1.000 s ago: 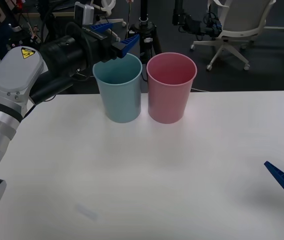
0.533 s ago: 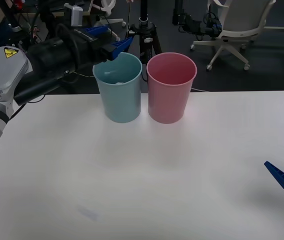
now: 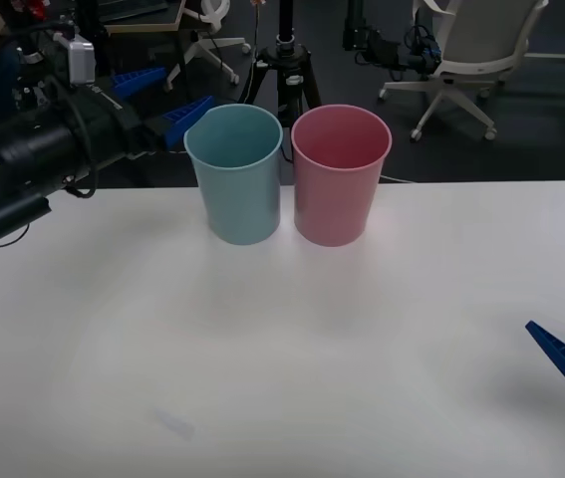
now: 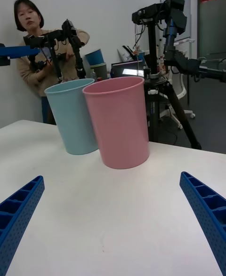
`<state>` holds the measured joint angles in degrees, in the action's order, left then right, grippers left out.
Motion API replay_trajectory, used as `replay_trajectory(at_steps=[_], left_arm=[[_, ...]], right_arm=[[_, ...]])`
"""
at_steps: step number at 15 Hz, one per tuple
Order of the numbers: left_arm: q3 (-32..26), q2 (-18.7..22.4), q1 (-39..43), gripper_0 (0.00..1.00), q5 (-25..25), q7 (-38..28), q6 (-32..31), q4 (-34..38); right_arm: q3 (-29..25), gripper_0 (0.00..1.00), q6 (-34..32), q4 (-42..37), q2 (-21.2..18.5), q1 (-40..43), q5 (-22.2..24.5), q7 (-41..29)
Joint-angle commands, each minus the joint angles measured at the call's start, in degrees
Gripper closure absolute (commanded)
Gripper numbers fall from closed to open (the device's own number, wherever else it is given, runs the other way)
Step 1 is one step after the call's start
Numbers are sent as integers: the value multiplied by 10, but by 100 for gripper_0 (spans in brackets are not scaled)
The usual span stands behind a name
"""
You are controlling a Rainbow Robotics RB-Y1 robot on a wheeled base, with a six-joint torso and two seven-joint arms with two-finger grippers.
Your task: Grasp the object on the table and drop it into the matching bin: aluminum can to the light blue bin, PET bottle to the pink bin.
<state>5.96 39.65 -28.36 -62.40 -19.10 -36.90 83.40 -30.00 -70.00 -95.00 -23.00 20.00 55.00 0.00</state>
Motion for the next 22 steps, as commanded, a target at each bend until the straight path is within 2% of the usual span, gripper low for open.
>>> replay_trajectory(at_steps=[1,7,11,15,16,20,22], left_arm=[[-37,13,71,0,32,54,-2,43],[-95,14,221,0,84,143,0,111],[-126,14,310,0,96,158,-5,148],[-154,9,363,0,107,173,-50,152],[-171,-8,377,0,105,180,-72,152],[-264,-89,398,0,18,173,-178,152],[-287,-114,409,0,7,173,-201,152]], right_arm=[[0,0,0,0,0,0,0,0],[0,0,0,0,0,0,0,0],[0,0,0,0,0,0,0,0],[0,0,0,0,0,0,0,0],[0,0,0,0,0,0,0,0],[0,0,0,0,0,0,0,0],[0,0,0,0,0,0,0,0]])
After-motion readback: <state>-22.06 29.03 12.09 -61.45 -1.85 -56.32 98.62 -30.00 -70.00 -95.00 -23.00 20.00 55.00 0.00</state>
